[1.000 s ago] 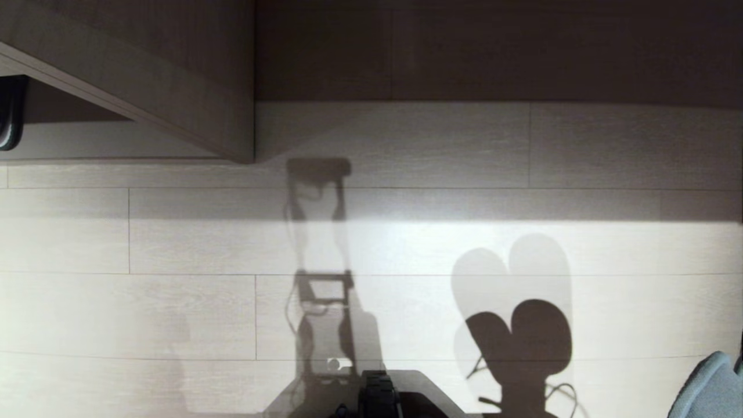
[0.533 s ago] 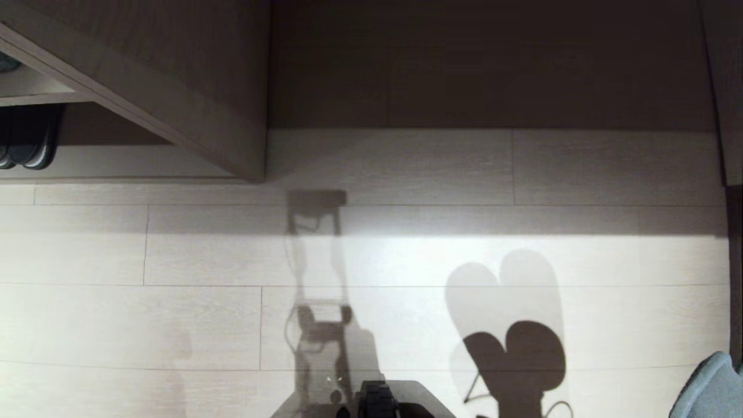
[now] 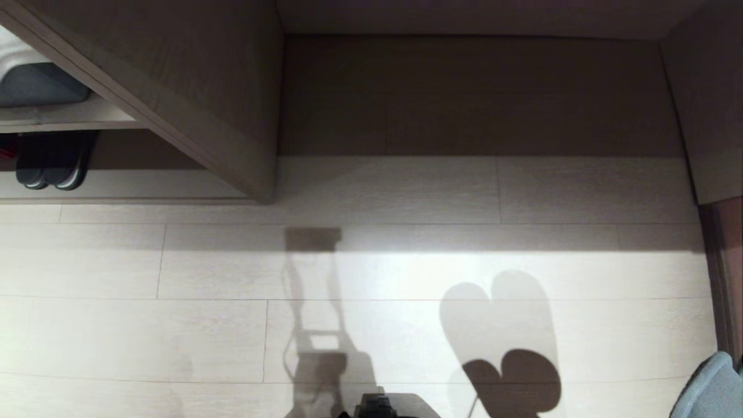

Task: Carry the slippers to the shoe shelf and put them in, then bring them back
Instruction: Place the slippers into the shoe cabinet

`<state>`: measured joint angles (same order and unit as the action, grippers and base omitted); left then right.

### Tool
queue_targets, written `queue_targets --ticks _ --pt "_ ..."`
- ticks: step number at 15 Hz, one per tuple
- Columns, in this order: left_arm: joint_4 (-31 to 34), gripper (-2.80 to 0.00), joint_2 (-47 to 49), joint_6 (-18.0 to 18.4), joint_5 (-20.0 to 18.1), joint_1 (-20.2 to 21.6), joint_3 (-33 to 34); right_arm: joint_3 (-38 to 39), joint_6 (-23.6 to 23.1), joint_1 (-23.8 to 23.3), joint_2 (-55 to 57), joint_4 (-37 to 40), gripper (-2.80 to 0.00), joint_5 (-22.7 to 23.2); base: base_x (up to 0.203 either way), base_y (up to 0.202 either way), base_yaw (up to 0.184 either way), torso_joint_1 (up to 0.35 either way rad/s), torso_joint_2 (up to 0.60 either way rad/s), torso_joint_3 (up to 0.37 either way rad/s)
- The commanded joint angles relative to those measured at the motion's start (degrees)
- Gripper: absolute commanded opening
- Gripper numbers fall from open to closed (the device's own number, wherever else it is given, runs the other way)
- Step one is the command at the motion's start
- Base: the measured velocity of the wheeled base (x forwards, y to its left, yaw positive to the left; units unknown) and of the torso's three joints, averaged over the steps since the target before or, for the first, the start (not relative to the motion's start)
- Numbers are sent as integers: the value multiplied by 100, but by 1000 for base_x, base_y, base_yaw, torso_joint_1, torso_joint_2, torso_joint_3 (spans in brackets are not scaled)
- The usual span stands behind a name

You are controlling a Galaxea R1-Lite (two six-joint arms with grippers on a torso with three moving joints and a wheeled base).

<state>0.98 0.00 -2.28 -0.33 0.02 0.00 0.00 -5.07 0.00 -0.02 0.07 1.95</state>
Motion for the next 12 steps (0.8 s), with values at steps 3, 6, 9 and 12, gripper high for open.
queue_targets --ticks 3,6,9,12 --pt "-2 -280 0 -9 -2 5 0 0 -3 0 20 -7 -280 -10 0 0 0 5 3 198" --pt "-2 -280 0 -9 -2 2 0 0 -3 0 20 -7 -280 -10 0 0 0 7 1 201" --pt "-2 -280 0 -9 -2 4 0 0 6 0 19 -7 -280 -19 0 0 0 0 -1 204" --pt "-2 -280 0 -9 -2 3 0 0 6 0 20 -7 -280 -19 0 0 0 4 2 199"
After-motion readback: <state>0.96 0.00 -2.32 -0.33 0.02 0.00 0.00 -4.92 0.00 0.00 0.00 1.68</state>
